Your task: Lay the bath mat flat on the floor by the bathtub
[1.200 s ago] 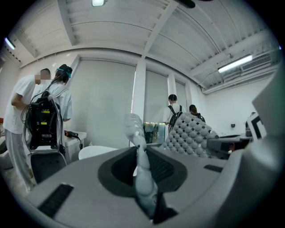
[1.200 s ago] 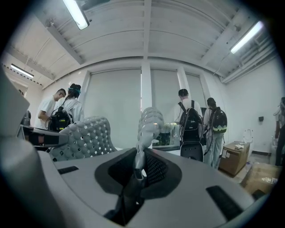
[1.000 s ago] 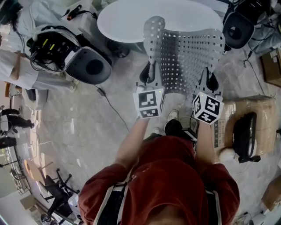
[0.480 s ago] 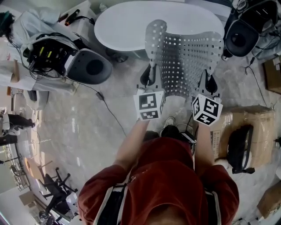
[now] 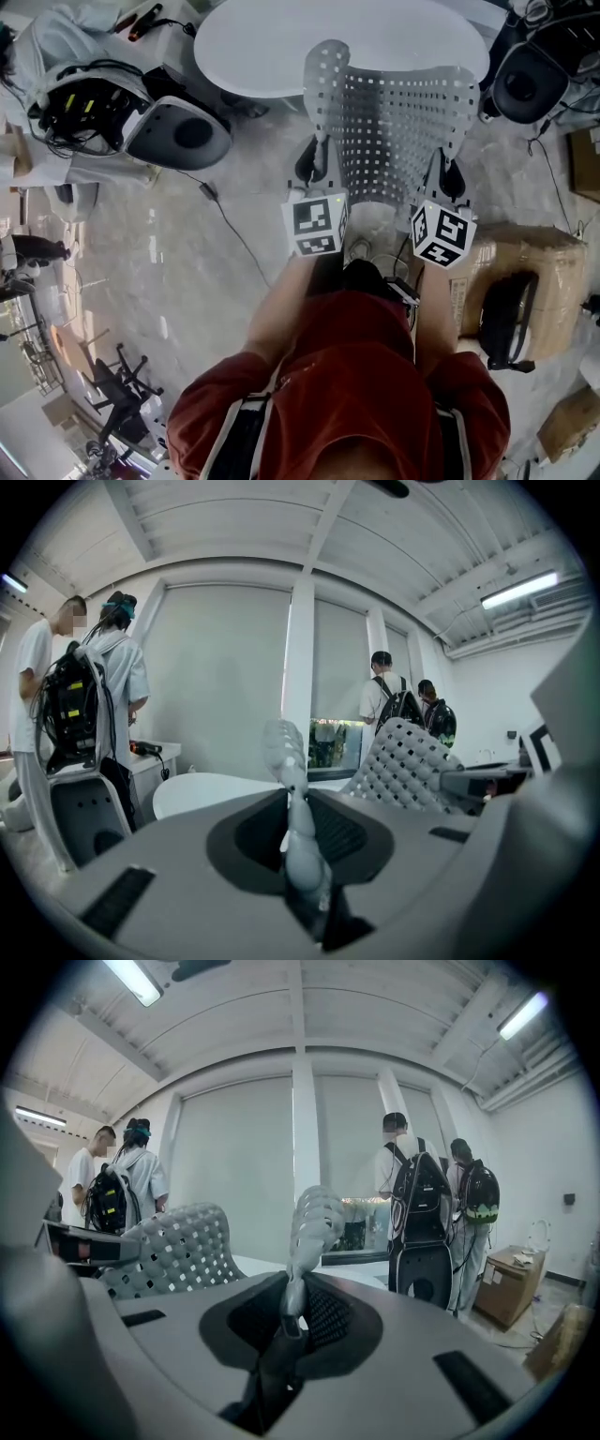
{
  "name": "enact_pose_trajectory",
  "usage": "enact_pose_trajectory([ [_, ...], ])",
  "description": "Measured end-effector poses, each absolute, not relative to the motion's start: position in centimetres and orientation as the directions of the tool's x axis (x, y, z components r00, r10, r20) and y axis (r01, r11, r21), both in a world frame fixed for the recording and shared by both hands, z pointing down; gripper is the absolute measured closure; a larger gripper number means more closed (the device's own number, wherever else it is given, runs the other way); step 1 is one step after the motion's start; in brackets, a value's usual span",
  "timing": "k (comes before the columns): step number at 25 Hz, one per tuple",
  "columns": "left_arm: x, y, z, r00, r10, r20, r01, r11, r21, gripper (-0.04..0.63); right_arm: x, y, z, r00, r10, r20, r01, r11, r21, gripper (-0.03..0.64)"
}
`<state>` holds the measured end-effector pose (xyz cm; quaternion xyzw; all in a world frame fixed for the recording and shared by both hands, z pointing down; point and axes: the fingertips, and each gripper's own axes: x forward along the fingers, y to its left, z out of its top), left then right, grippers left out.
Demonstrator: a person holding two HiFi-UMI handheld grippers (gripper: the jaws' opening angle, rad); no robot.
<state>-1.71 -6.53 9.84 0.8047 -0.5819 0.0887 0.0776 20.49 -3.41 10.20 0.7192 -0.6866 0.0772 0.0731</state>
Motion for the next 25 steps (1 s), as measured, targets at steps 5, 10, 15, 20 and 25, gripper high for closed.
enact_pose_trajectory([
  [5, -2.1, -8.0, 12.8, 0.313, -0.906, 0.285, -0.948, -0.317, 0.033, 0.532, 19.5, -4.9, 12.9, 0.045, -0.962, 0.269, -0.999, -0.044, 0.011, 0.566],
  [10, -2.4, -9.3, 15.8, 0.320, -0.887, 0.333, -0.945, -0.326, 0.038, 0.532, 18.4, -6.5, 15.8, 0.035, -0.947, 0.319, -0.999, -0.034, 0.009, 0.566],
  [15, -2.9, -10.0, 17.8, 0.320, -0.873, 0.368, -0.944, -0.328, 0.043, 0.532, 17.3, -7.5, 18.1, 0.019, -0.933, 0.359, -1.000, -0.017, 0.008, 0.566],
  [20, -3.2, -10.4, 21.2, 0.304, -0.858, 0.415, -0.949, -0.313, 0.048, 0.532, 16.8, -7.9, 21.5, 0.000, -0.911, 0.413, -1.000, 0.000, 0.001, 0.566],
  [25, -3.6, -10.6, 24.7, 0.278, -0.846, 0.456, -0.958, -0.280, 0.064, 0.532, 16.9, -8.2, 25.0, -0.016, -0.889, 0.457, -1.000, 0.021, 0.005, 0.566],
])
